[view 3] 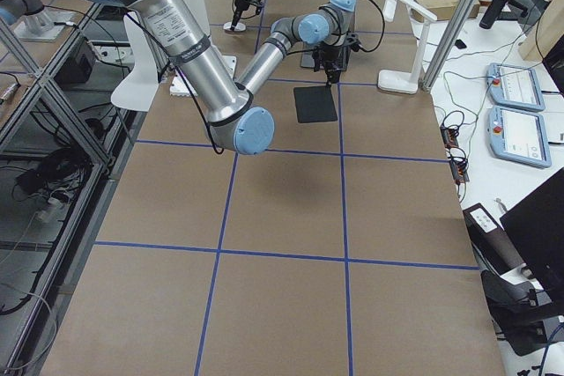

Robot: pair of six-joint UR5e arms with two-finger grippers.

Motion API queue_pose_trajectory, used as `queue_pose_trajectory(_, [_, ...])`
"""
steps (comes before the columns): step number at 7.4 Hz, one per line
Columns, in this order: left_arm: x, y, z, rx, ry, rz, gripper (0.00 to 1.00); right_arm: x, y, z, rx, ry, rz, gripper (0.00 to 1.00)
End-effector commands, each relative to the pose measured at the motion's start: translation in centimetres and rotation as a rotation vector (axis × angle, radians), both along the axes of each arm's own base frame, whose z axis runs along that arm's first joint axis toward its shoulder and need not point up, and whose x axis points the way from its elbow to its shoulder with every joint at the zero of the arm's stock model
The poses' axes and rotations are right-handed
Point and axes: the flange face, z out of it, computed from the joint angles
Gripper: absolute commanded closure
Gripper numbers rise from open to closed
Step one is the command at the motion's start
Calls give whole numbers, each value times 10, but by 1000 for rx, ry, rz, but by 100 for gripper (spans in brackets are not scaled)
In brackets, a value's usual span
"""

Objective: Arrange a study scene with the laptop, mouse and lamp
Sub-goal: 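Lower the left gripper over the white mouse and grasp it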

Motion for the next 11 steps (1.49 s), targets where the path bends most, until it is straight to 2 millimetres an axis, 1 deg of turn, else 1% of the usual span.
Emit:
queue_pose_trajectory(1, [0,0,3,-4,-8,-4,29,1,1,-1,1,-1,0,0])
queue_pose_trajectory(3, [-2,0,2,-5,-6,-3,33,2,2,-3,6,-6,0,0])
queue_pose_trajectory(6, [-3,0,-3,-3,3,-4,33,5,4,-4,10,-10,2,0])
queue_pose_trajectory(7, [-7,-4,-12,-1,21,-14,33,6,5,-5,11,-11,2,0])
queue_pose_trajectory(8, [-15,-6,-27,5,48,-23,33,14,4,-8,18,-19,11,0])
queue_pose_trajectory(9, [-24,-16,-38,10,72,-50,33,24,13,-3,24,-24,13,0])
queue_pose_trajectory(10, [-34,-40,-47,24,96,-105,33,26,15,-1,20,-27,11,0])
queue_pose_trajectory(11, [-41,-58,-53,34,112,-149,33,31,11,0,18,-27,21,0])
